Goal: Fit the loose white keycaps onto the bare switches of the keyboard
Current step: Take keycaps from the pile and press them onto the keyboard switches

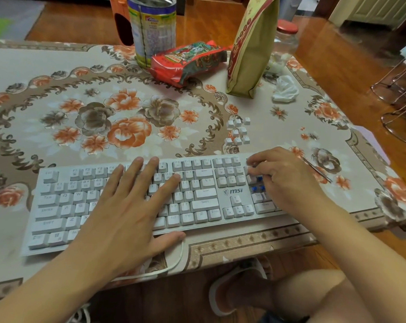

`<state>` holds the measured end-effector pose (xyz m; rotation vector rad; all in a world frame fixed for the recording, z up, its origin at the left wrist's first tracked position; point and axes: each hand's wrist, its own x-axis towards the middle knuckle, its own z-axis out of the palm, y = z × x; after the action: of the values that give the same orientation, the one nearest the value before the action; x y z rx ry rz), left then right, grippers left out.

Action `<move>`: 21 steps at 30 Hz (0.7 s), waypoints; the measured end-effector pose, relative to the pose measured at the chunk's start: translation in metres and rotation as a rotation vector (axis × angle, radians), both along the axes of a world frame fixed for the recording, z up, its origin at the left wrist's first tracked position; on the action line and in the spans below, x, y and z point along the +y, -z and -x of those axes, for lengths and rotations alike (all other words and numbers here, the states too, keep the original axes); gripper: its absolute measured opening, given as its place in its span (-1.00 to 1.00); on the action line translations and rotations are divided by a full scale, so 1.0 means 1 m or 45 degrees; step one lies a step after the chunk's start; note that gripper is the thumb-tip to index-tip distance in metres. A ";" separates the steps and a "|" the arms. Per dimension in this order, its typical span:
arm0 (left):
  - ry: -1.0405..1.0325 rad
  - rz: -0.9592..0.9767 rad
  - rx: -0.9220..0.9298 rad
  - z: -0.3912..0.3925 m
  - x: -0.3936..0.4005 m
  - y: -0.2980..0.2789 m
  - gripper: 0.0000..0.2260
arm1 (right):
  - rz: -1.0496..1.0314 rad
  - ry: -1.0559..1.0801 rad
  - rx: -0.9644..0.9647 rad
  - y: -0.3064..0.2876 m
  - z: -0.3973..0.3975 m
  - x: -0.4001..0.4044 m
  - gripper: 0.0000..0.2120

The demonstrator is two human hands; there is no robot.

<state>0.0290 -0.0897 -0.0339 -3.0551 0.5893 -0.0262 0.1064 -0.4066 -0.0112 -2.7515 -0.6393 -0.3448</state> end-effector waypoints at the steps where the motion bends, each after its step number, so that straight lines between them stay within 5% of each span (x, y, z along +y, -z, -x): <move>1: 0.000 0.003 0.000 0.000 0.000 0.000 -0.12 | 0.002 0.017 0.020 0.001 -0.001 0.001 -0.66; 8: -0.001 0.026 0.022 -0.002 -0.001 -0.001 -0.13 | 0.105 0.087 0.167 -0.005 0.001 0.002 -0.58; 13: -0.003 0.049 0.020 -0.001 -0.001 -0.003 -0.12 | 0.047 0.080 0.619 -0.038 -0.006 -0.008 -0.63; 18: 0.039 0.060 0.003 -0.002 0.007 -0.002 -0.09 | -0.210 0.316 0.421 -0.067 -0.042 0.000 -0.67; 21: 0.069 0.053 0.008 -0.005 0.012 -0.002 -0.06 | -0.116 0.314 0.457 -0.060 -0.081 0.012 -0.73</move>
<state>0.0336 -0.0774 -0.0315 -3.0800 0.6801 -0.0307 0.1875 -0.3946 0.0491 -2.7073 -0.1891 0.0701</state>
